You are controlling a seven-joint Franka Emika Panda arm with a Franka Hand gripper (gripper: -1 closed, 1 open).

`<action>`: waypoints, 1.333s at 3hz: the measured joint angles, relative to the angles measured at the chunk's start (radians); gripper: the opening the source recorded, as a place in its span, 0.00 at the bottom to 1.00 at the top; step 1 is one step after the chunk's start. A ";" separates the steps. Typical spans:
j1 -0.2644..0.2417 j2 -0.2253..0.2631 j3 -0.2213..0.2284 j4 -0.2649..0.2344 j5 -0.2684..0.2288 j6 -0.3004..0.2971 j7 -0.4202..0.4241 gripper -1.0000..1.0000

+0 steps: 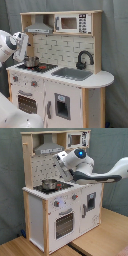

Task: Play with the kitchen

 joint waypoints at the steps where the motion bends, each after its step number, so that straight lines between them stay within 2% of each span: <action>1: -0.004 0.059 0.036 0.004 0.000 -0.049 -0.093 1.00; 4: -0.025 0.190 0.139 0.026 0.000 -0.221 -0.320 1.00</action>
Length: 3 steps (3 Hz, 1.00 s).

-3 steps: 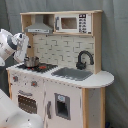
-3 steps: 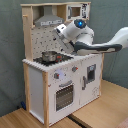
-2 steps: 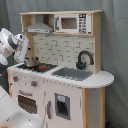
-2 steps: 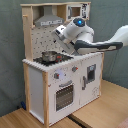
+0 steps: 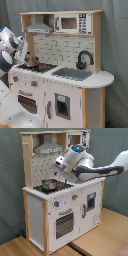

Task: Play with the kitchen

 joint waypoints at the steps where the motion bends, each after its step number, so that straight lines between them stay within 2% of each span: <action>1: -0.039 0.022 0.039 0.019 0.004 -0.052 -0.065 1.00; 3: -0.165 0.027 0.152 0.090 0.032 -0.126 -0.169 1.00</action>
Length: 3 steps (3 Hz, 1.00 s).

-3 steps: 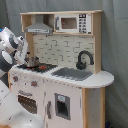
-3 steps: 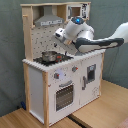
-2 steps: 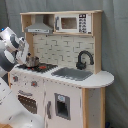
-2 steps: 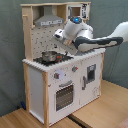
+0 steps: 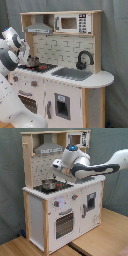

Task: Play with the kitchen

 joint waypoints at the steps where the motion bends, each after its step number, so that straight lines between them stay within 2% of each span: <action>1: -0.066 0.000 0.070 0.040 0.006 -0.032 -0.029 1.00; 3: -0.196 -0.001 0.212 0.112 0.007 -0.086 -0.060 1.00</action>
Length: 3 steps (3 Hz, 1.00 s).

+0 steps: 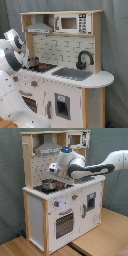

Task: Play with the kitchen

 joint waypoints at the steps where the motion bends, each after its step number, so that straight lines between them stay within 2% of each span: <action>1: -0.066 -0.001 0.064 0.039 0.000 -0.033 -0.016 1.00; 2: -0.125 -0.001 0.120 0.080 0.001 -0.082 -0.031 1.00; 3: -0.165 -0.002 0.166 0.094 0.010 -0.124 -0.042 1.00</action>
